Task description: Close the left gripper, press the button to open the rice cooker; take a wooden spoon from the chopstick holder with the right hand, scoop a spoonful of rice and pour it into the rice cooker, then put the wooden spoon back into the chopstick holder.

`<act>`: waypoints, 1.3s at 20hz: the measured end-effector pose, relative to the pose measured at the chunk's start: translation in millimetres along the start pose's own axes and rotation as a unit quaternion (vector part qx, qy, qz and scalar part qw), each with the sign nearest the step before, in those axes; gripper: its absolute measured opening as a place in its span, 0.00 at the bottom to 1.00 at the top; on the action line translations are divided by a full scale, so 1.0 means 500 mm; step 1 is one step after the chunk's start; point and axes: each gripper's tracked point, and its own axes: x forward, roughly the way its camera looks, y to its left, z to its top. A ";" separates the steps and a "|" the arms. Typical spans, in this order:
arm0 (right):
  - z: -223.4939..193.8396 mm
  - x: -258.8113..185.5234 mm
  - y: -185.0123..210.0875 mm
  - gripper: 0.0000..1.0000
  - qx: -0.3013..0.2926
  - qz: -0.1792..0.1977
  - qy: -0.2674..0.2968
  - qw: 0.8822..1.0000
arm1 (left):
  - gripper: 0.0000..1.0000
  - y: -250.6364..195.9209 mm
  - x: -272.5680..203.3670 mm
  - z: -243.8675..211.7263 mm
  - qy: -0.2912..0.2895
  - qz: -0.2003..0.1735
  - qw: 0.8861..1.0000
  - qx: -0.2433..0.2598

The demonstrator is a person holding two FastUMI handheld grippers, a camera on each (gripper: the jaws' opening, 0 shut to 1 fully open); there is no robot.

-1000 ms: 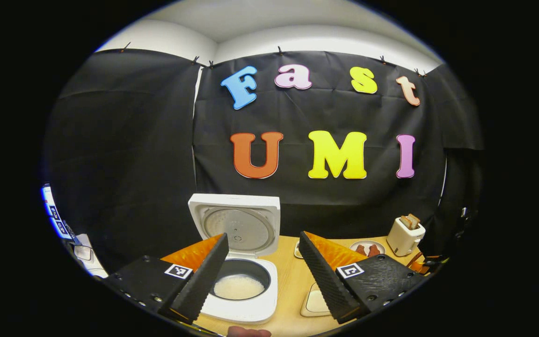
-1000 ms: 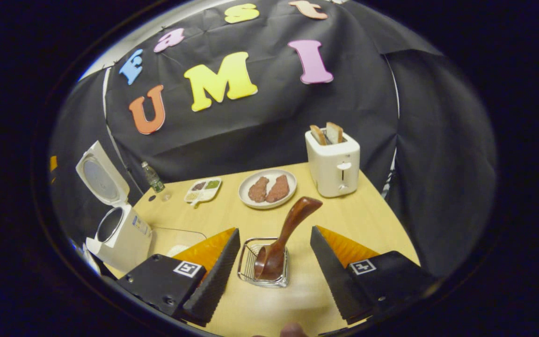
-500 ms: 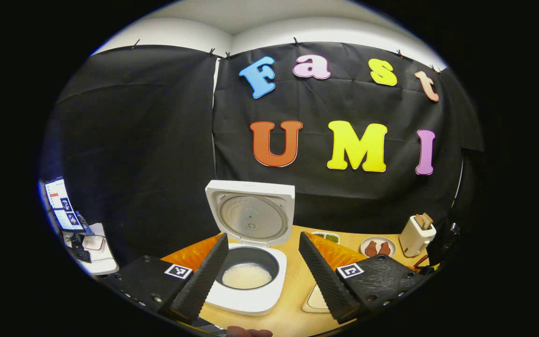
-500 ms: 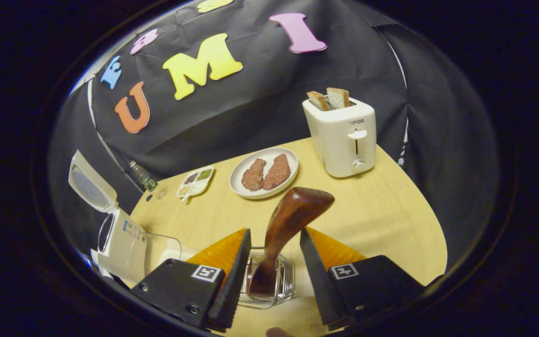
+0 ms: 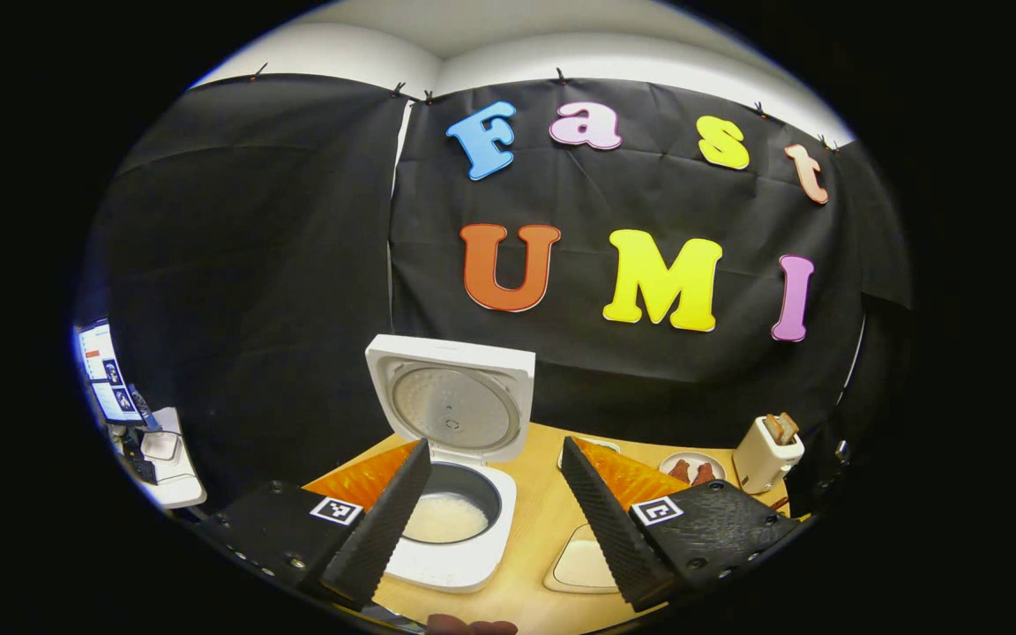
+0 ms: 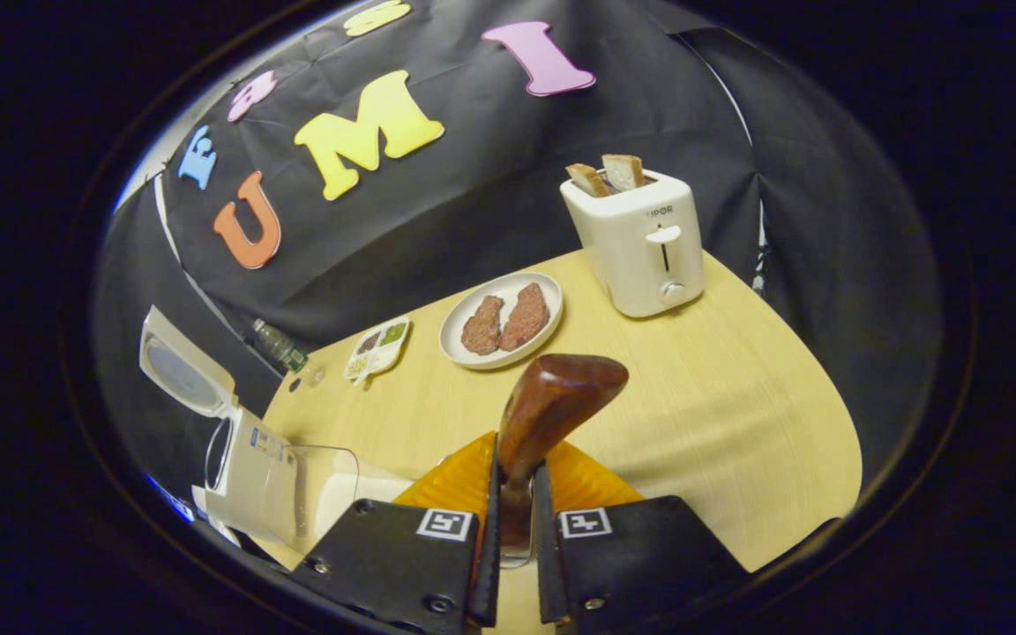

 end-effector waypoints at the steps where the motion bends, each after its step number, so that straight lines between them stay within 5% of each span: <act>1: -0.002 -0.007 0.004 0.22 0.002 0.000 0.000 1.000 | 0.95 0.002 0.001 0.001 -0.003 -0.003 1.000 0.001; 9: 0.106 -0.148 0.073 0.14 -0.056 -0.042 -0.097 0.993 | 0.95 0.077 -0.023 0.015 -0.031 -0.040 0.999 0.016; 14: 0.146 -0.245 0.216 0.13 -0.083 -0.053 -0.146 0.984 | 0.95 0.171 -0.042 0.029 -0.068 -0.065 0.995 0.039; 21: 0.052 -0.250 0.444 0.13 -0.154 -0.052 -0.146 0.976 | 0.94 0.289 -0.057 0.002 -0.080 -0.135 0.986 0.047; 26: -0.047 -0.147 0.485 0.13 -0.182 -0.069 -0.091 0.977 | 0.95 0.361 -0.063 0.009 -0.083 -0.125 0.988 0.025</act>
